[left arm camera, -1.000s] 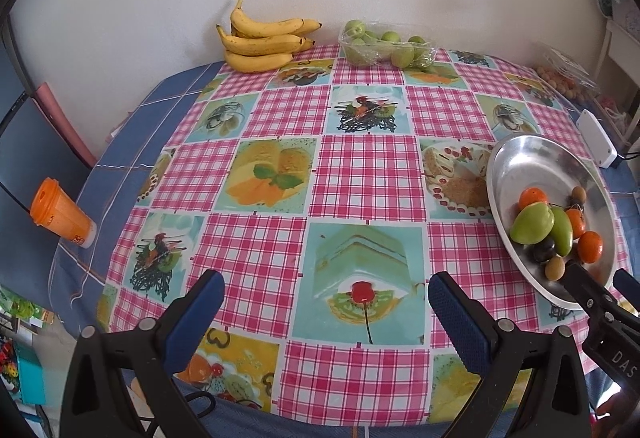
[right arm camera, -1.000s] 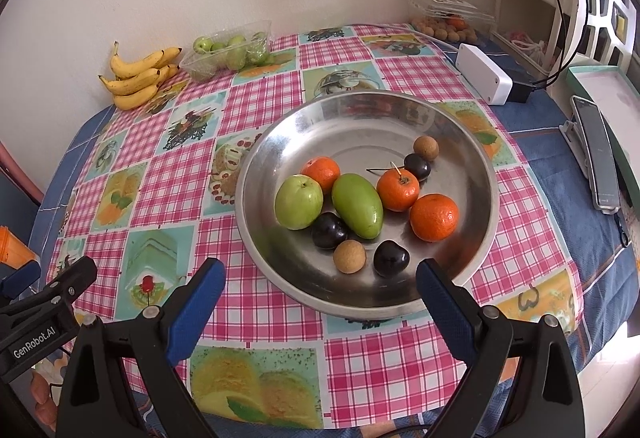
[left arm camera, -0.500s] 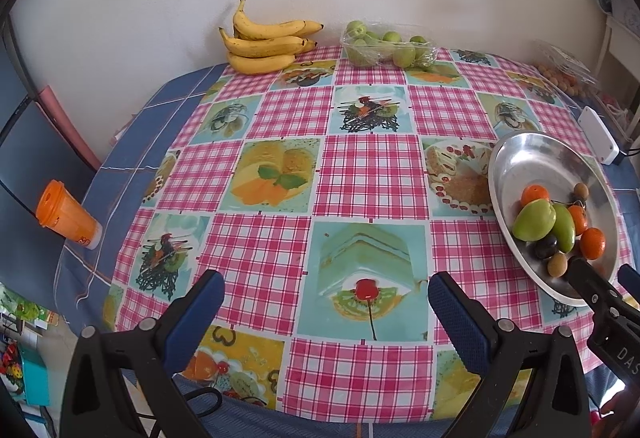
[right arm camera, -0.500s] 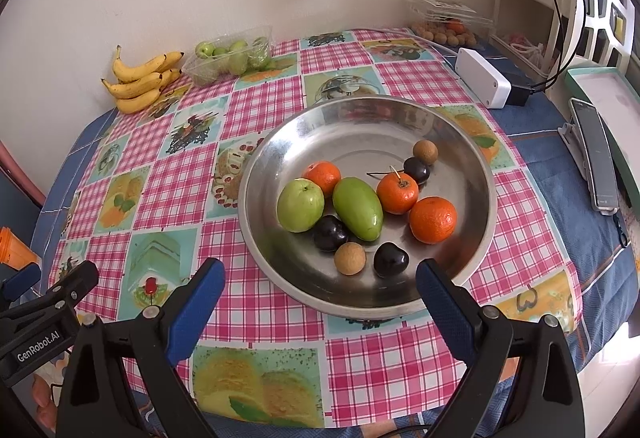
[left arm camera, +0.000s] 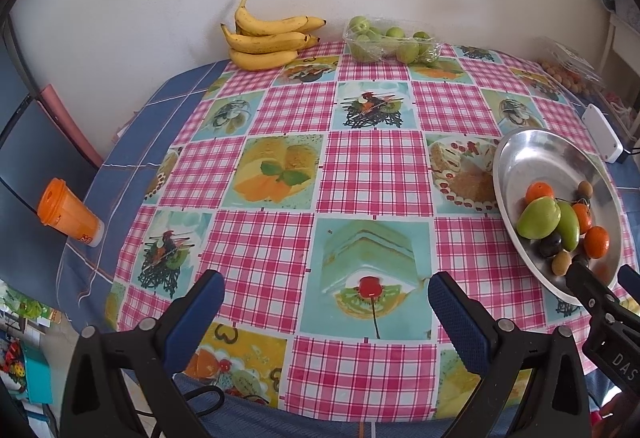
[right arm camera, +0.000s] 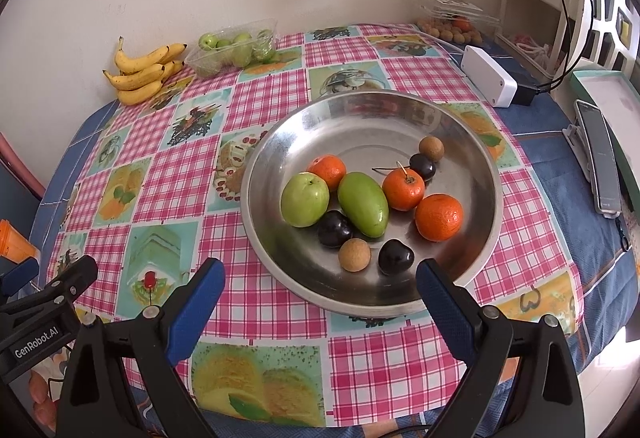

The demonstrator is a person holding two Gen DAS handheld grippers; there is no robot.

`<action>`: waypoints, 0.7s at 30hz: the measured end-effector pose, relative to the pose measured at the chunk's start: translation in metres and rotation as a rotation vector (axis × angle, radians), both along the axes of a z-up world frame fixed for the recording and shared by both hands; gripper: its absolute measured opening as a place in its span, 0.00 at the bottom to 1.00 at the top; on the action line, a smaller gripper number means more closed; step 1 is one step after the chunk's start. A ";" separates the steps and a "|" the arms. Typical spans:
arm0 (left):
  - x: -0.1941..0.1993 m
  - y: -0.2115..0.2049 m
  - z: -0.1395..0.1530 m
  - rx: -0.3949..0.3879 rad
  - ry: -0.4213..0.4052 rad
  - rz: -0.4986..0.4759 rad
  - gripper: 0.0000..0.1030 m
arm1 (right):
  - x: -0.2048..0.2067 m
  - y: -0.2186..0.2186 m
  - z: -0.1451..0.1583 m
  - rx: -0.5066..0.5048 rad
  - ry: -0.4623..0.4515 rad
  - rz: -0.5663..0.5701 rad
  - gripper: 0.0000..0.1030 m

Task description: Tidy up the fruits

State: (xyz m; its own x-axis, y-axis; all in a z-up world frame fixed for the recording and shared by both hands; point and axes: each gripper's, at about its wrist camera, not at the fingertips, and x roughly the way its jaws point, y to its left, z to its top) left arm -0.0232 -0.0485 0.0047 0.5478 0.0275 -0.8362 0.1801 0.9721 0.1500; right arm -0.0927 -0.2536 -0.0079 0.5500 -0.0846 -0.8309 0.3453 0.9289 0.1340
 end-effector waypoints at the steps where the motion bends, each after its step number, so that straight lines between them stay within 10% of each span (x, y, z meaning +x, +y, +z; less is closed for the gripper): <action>1: 0.000 0.000 0.000 0.003 0.001 0.001 1.00 | 0.000 0.001 0.000 -0.002 0.003 0.003 0.93; 21: 0.001 0.000 -0.001 0.020 0.004 0.005 1.00 | 0.000 0.001 -0.001 0.000 0.003 0.001 0.94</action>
State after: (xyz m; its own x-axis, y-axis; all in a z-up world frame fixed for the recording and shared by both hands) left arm -0.0221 -0.0485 0.0036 0.5443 0.0470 -0.8376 0.1756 0.9699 0.1685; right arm -0.0927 -0.2528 -0.0086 0.5476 -0.0835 -0.8326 0.3444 0.9293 0.1333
